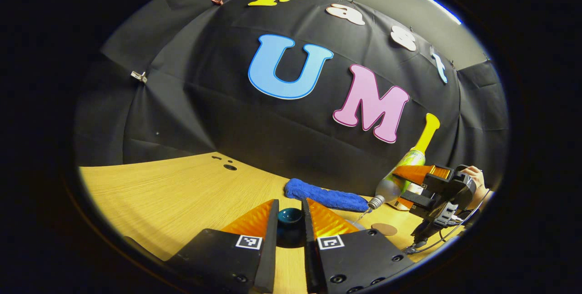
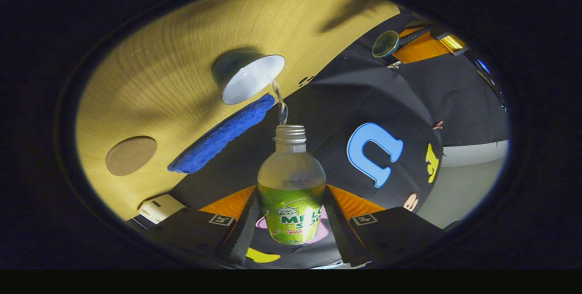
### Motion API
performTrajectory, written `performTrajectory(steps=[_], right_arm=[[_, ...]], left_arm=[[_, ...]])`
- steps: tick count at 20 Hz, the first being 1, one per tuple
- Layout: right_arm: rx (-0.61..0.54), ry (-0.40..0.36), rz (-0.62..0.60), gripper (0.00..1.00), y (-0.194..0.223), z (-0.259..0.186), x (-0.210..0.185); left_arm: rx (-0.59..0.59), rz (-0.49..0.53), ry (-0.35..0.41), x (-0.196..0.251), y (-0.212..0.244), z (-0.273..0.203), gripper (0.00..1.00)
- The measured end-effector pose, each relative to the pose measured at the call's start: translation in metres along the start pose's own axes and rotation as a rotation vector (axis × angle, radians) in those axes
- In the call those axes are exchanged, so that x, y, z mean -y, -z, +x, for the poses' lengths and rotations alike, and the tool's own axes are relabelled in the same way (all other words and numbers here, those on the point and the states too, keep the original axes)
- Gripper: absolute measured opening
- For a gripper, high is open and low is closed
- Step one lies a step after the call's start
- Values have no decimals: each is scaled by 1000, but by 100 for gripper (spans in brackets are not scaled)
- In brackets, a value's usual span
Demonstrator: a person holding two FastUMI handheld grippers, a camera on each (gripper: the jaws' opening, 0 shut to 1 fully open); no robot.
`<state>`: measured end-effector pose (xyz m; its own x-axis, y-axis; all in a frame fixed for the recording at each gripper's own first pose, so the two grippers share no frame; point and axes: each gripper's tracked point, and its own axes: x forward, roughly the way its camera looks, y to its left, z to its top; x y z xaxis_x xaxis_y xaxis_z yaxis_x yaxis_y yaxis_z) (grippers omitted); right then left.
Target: Open the teacup lid with one hand, grasp the water bottle and pour water into the teacup with the other hand; after pouring, place the water bottle on the coaster and then close the teacup lid.
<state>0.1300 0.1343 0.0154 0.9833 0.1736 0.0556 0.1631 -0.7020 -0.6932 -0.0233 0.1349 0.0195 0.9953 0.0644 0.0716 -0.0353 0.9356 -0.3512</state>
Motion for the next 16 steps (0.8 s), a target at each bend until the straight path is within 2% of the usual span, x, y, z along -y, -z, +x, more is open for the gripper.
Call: performTrajectory(steps=[7,14,16], right_arm=[[13,61,-67,78,6,-4,17],[16,34,-62,78,-3,-2,10],[16,-7,17,78,-5,-2,-2]], left_arm=[[4,-3,8,2,-2,-2,30],[-3,-6,8,2,0,-1,30],[-3,-12,9,2,0,-1,30]])
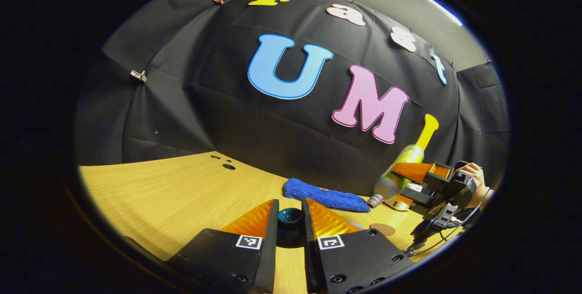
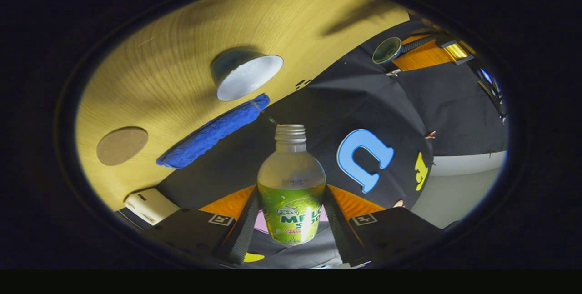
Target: Open the teacup lid with one hand, grasp the water bottle and pour water into the teacup with the other hand; after pouring, place the water bottle on the coaster and then close the teacup lid.
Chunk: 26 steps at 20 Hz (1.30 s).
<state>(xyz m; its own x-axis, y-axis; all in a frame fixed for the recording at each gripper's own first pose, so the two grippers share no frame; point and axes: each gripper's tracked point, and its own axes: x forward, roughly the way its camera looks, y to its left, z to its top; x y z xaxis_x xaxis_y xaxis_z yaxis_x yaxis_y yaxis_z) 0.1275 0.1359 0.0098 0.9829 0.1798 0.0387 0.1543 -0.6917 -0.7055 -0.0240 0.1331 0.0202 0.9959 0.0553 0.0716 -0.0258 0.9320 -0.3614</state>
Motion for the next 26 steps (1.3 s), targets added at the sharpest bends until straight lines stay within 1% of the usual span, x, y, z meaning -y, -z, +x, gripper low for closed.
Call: performTrajectory(steps=[1,2,3,4,5,6,7,9,11,15,17,20,22,23,26], right_arm=[[-2,-36,84,78,-4,-2,-9],[3,-73,191,78,-10,-5,-15],[17,-112,310,80,-18,-9,-21],[26,-136,419,77,-22,-10,-27],[19,-157,599,77,-27,-13,-28],[13,-172,735,78,-33,-17,-28],[12,-188,897,79,-36,-20,-27],[18,-196,1229,78,-36,-21,-23],[48,-173,1493,79,-23,-24,-17],[78,-190,2004,79,3,-25,-29],[31,-164,2173,78,12,-20,-46],[-25,-145,2350,79,3,-8,-68],[-19,-132,2400,79,0,-1,-75],[-5,-130,2407,78,-2,2,-76],[18,-120,2388,78,2,3,-85]], left_arm=[[0,0,-2,0,0,0,30],[1,0,-3,0,0,0,30],[2,2,-7,-1,-1,-1,30],[3,4,-10,-1,-1,0,30],[5,5,-12,0,-2,-1,30],[4,7,-11,0,0,-1,30],[2,10,-12,0,0,-1,30],[-2,22,-9,2,1,0,30],[-2,26,3,6,1,0,30],[0,23,19,18,1,-1,30],[3,30,22,22,0,-1,30],[3,27,35,32,-1,-3,30],[-3,25,44,39,2,-1,30],[-6,25,52,44,2,0,30],[-20,37,78,60,7,4,30]])
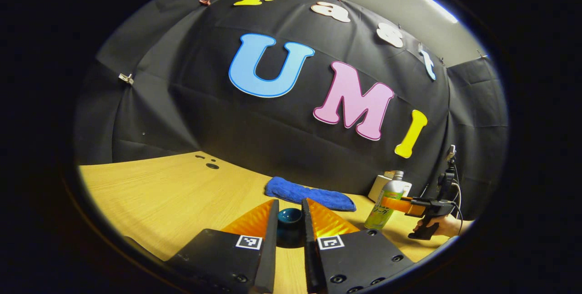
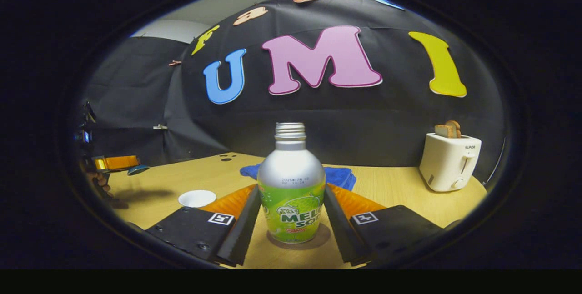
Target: Open the teacup lid with one hand, grasp the water bottle and pour water into the teacup with the other hand; after pouring, place the water bottle on the coaster and then close the teacup lid.
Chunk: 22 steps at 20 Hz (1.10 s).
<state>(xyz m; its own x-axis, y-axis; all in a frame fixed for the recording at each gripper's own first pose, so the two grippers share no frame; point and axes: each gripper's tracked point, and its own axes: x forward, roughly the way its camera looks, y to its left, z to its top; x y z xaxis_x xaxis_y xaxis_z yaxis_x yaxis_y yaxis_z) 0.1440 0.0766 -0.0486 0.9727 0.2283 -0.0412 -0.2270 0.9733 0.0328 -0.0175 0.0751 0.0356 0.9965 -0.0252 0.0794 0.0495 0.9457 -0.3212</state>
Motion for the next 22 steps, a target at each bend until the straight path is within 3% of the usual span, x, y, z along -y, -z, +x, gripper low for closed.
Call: performTrajectory(steps=[10,22], right_arm=[[0,1,56,80,15,1,11],[-20,-10,41,97,17,-38,14]], left_arm=[[-35,66,60,38,6,29,30],[-102,115,92,62,33,70,30]])
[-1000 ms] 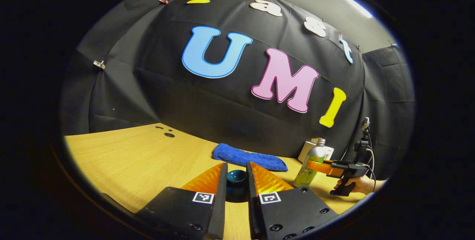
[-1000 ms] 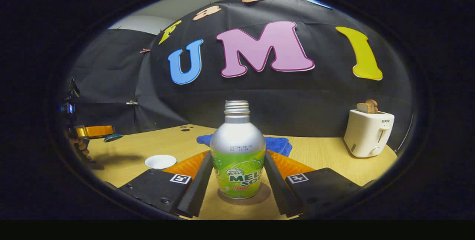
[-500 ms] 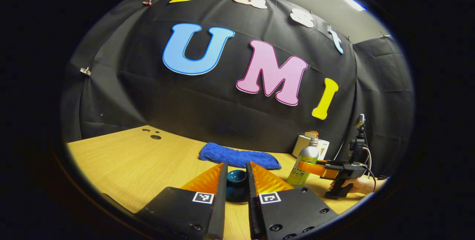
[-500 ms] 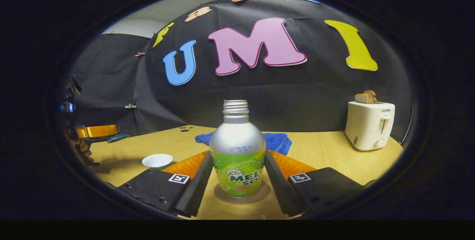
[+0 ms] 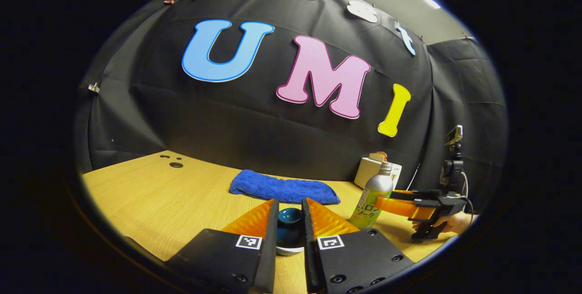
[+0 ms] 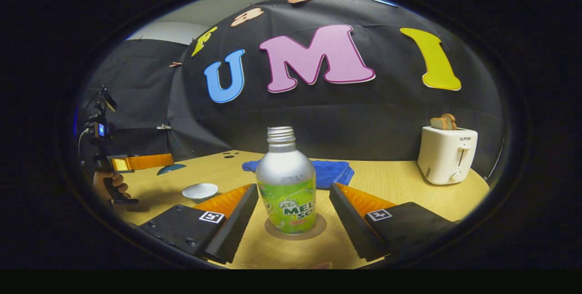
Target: Open the teacup lid with one hand, grasp the water bottle and pour water into the teacup with the other hand; after pouring, place the water bottle on the coaster and then close the teacup lid.
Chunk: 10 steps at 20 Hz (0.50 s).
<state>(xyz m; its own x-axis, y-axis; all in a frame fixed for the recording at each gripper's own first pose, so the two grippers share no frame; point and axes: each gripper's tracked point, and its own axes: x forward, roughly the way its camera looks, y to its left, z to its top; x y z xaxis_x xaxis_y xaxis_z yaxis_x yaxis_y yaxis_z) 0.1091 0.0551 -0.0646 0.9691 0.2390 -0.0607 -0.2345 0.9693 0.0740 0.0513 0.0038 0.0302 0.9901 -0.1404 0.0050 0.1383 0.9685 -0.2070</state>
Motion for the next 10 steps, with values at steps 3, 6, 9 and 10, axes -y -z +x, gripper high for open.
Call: performTrajectory(steps=[3,6,9,10], right_arm=[[-12,2,5,97,7,-18,3],[-9,6,13,97,12,-41,6],[6,28,-18,97,14,-65,14],[18,38,-34,97,14,-72,16]], left_arm=[[-24,37,-8,0,7,7,30],[-44,64,-15,0,14,13,30],[-72,95,0,8,23,19,30],[-82,107,6,11,27,22,30]])
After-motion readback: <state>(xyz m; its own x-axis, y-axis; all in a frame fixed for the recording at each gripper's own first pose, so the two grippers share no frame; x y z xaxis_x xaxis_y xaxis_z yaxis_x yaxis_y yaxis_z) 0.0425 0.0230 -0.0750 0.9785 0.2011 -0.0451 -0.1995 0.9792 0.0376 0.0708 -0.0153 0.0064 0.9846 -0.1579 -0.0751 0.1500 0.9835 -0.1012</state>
